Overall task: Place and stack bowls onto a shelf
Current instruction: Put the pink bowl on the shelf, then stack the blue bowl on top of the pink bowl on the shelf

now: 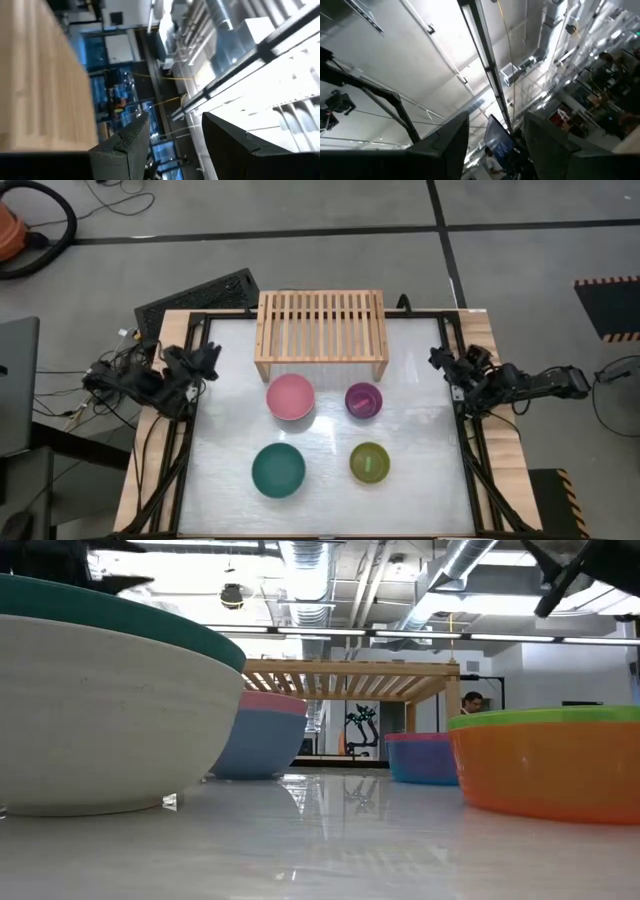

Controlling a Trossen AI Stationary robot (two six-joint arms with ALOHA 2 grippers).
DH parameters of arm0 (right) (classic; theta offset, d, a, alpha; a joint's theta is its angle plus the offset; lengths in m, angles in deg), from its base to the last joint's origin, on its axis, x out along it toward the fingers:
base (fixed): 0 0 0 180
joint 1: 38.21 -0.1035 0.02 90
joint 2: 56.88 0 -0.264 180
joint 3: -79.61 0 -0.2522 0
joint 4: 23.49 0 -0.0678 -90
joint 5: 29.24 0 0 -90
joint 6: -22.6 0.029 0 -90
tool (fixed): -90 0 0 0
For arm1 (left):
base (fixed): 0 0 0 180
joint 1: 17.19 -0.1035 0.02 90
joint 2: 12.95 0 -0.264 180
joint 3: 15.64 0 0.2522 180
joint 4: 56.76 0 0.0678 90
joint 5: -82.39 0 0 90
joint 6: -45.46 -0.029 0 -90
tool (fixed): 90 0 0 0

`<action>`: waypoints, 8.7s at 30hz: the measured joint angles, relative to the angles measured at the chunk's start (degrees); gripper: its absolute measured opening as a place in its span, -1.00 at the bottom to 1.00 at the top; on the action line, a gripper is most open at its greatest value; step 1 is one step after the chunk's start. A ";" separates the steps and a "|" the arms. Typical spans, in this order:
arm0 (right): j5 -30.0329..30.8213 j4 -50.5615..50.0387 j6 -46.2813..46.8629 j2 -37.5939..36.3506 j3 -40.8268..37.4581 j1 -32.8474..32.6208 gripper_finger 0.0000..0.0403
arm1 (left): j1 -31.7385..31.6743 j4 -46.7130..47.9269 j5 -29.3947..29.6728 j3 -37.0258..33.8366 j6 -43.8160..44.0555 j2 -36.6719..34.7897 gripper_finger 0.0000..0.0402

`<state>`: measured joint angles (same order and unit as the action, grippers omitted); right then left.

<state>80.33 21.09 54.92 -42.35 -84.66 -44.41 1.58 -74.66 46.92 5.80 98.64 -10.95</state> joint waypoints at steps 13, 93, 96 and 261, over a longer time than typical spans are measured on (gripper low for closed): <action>1.31 -28.18 -2.41 0.48 17.61 0.70 0.06 | -0.04 -0.63 -4.36 12.48 -17.21 5.03 -0.17; -19.83 -70.11 -43.71 106.39 86.42 2.10 0.31 | -0.11 77.41 -28.21 57.62 -10.37 38.47 0.34; -19.38 -70.02 -43.64 106.34 86.40 2.16 0.18 | -0.11 77.42 -28.18 57.62 -11.02 38.47 0.34; -16.54 -103.54 -37.36 105.38 122.73 16.04 0.15 | -0.11 78.68 -23.68 57.57 -12.04 38.45 0.34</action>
<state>63.79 -82.45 17.57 63.03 38.07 -28.37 1.47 4.02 23.24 63.38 86.60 27.49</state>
